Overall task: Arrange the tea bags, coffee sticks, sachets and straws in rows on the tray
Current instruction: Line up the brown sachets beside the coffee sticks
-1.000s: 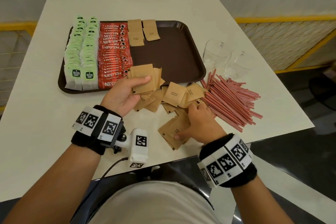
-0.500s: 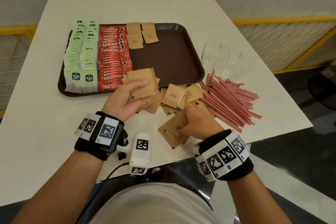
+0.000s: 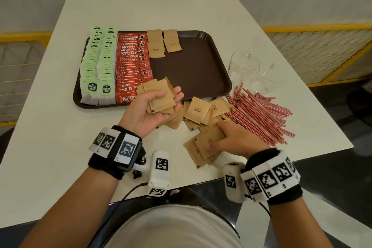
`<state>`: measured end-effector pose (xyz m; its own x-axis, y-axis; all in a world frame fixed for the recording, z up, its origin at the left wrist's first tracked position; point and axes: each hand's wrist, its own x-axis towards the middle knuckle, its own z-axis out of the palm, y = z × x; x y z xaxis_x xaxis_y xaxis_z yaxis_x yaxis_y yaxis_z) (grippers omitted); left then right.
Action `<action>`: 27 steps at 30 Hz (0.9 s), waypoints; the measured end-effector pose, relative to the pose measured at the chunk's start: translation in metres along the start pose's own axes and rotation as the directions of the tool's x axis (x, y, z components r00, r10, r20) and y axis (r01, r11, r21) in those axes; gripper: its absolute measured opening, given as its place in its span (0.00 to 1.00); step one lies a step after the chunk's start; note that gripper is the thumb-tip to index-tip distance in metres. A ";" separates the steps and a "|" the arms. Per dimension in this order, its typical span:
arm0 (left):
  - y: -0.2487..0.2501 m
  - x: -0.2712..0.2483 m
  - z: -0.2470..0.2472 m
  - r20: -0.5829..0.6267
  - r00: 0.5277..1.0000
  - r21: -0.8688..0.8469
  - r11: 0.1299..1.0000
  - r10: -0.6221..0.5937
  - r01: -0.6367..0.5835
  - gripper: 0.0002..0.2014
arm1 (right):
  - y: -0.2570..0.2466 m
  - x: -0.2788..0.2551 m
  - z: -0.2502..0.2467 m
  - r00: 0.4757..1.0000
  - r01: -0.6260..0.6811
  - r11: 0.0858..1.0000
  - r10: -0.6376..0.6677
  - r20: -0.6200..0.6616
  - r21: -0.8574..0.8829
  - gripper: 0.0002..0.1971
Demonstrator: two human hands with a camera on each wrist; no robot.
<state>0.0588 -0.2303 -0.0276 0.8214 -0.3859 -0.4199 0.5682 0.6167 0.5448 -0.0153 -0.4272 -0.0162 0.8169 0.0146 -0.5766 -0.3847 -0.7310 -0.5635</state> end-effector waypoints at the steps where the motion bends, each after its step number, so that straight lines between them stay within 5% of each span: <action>1: 0.000 0.000 0.000 0.010 1.000 -0.006 1.000 0.001 -0.001 0.12 | 0.001 -0.002 -0.003 1.000 0.004 1.000 -0.004 0.014 0.019 0.15; 6: 0.001 0.002 -0.002 -0.011 0.998 -0.035 0.998 0.058 -0.059 0.25 | -0.002 -0.012 -0.022 0.997 0.071 0.992 -0.072 0.010 0.102 0.12; 16: 0.015 -0.002 0.014 0.025 0.999 0.495 0.868 0.020 -0.029 0.09 | -0.058 0.019 -0.033 0.947 0.297 0.889 -0.320 0.009 0.349 0.07; 20: 0.030 0.002 0.014 0.074 0.996 0.427 0.900 0.057 -0.083 0.23 | -0.079 0.043 -0.030 0.925 0.316 0.875 -0.371 0.087 0.367 0.08; 24: 0.032 0.000 0.019 0.159 0.987 0.369 0.924 0.037 -0.094 0.10 | -0.100 0.059 -0.028 0.904 0.381 0.828 -0.427 0.023 0.411 0.12; 27: 0.036 0.002 0.022 0.127 0.990 0.260 0.961 0.061 -0.093 0.14 | -0.111 0.064 -0.024 0.890 0.440 0.817 -0.452 -0.060 0.373 0.13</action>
<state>0.0817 -0.2242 0.0075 0.8542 -0.4316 -0.2898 0.4824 0.4503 0.7513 0.0897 -0.3617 0.0234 0.9267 0.3027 -0.2229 -0.1152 -0.3359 -0.9348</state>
